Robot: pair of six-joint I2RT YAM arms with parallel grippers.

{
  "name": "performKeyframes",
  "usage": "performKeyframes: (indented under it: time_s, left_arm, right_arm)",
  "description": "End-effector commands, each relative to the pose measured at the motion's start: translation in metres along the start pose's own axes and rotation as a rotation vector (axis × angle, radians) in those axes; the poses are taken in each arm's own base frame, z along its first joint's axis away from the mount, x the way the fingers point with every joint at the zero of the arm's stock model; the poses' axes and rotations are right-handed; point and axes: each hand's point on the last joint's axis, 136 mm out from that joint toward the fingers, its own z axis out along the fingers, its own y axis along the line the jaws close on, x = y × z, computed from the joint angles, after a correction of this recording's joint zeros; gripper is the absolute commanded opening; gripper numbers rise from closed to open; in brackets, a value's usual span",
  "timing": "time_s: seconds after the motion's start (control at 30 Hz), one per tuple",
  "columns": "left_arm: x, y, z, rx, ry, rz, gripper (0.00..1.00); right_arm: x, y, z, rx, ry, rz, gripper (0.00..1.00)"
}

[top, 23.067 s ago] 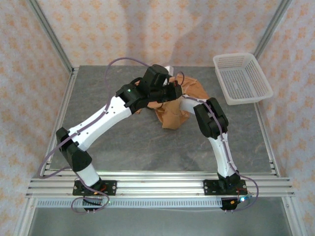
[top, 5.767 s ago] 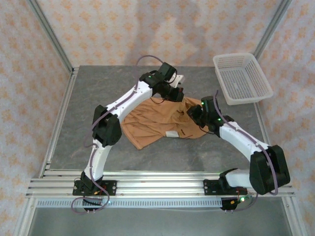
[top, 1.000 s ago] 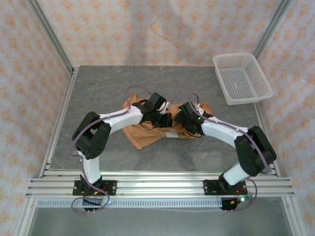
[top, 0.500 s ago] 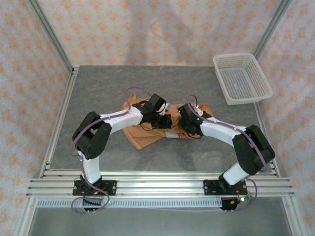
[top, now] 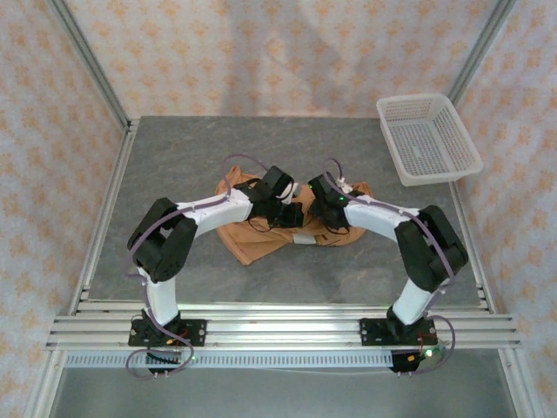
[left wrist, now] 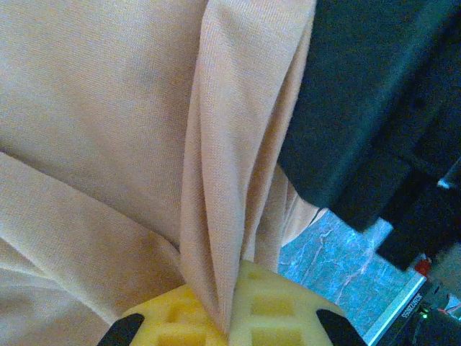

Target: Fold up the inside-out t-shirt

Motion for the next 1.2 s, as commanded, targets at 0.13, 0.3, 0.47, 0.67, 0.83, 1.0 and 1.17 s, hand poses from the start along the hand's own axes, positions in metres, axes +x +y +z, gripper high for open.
performKeyframes:
  time_s: [0.13, 0.3, 0.47, 0.67, 0.83, 1.0, 1.17]
  left_arm:
    - [0.002, -0.003, -0.004, -0.011, -0.005, 0.019, 0.0]
    - [0.002, -0.002, -0.003, -0.015, -0.001, 0.019, 0.0]
    - [-0.001, -0.001, -0.001, -0.032, 0.007, 0.016, 0.0]
    - [-0.03, 0.013, -0.005, -0.071, -0.009, 0.029, 0.0]
    - [-0.067, 0.026, -0.015, -0.062, -0.062, -0.014, 0.0]
    - [-0.079, 0.027, -0.013, -0.063, -0.063, -0.022, 0.0]
    - [-0.077, 0.027, -0.007, -0.04, -0.08, -0.052, 0.0]
  right_arm:
    - [-0.016, -0.015, 0.007, 0.085, -0.038, -0.03, 0.32]
    - [-0.021, -0.012, -0.002, 0.07, -0.044, -0.028, 0.0]
    - [-0.03, -0.008, -0.032, 0.061, -0.05, -0.052, 0.0]
    - [-0.034, 0.008, -0.09, -0.082, 0.017, -0.084, 0.0]
    - [-0.042, 0.03, -0.144, -0.308, 0.084, -0.053, 0.0]
    - [-0.061, 0.044, -0.195, -0.539, 0.111, 0.029, 0.0]
    - [-0.054, 0.031, -0.204, -0.603, 0.069, -0.006, 0.0]
